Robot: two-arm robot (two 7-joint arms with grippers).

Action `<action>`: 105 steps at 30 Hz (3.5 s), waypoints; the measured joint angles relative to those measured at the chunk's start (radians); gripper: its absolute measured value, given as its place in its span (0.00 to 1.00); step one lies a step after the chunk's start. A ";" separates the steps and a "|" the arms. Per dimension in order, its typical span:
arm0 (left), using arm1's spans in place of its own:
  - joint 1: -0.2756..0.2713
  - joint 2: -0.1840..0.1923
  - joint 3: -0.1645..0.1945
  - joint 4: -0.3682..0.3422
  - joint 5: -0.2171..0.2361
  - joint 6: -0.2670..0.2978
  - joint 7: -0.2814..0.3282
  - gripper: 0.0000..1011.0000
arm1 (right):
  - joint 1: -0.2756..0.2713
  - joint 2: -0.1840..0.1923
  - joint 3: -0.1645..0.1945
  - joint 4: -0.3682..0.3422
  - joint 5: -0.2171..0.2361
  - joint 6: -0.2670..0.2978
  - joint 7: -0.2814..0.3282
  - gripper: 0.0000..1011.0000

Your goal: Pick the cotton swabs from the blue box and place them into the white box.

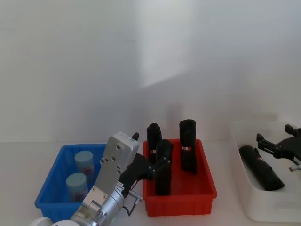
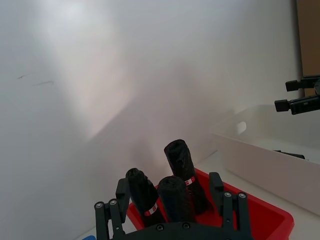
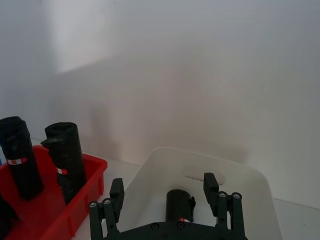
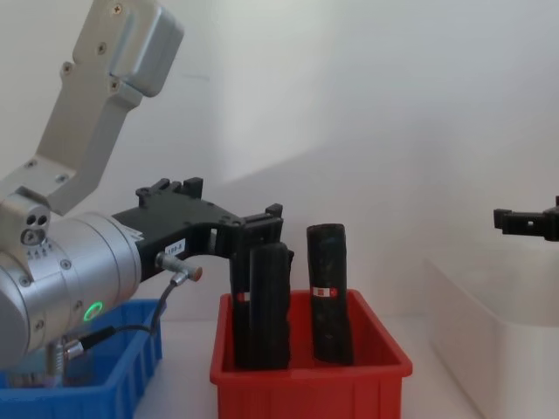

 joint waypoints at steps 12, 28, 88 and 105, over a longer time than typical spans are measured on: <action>-0.002 0.002 -0.005 0.003 -0.003 0.000 -0.005 0.99 | 0.005 0.000 0.001 0.006 0.000 0.000 0.008 0.99; -0.003 0.051 -0.064 0.038 -0.055 0.021 -0.016 0.99 | 0.007 0.001 0.000 0.009 0.000 0.000 0.012 0.99; -0.040 0.140 -0.183 0.197 -0.066 0.260 -0.102 0.99 | 0.007 0.000 0.000 0.010 0.000 0.000 0.013 0.99; -0.067 0.125 -0.185 0.269 -0.052 0.271 -0.133 0.99 | 0.007 0.000 0.000 0.010 0.000 0.000 0.013 0.99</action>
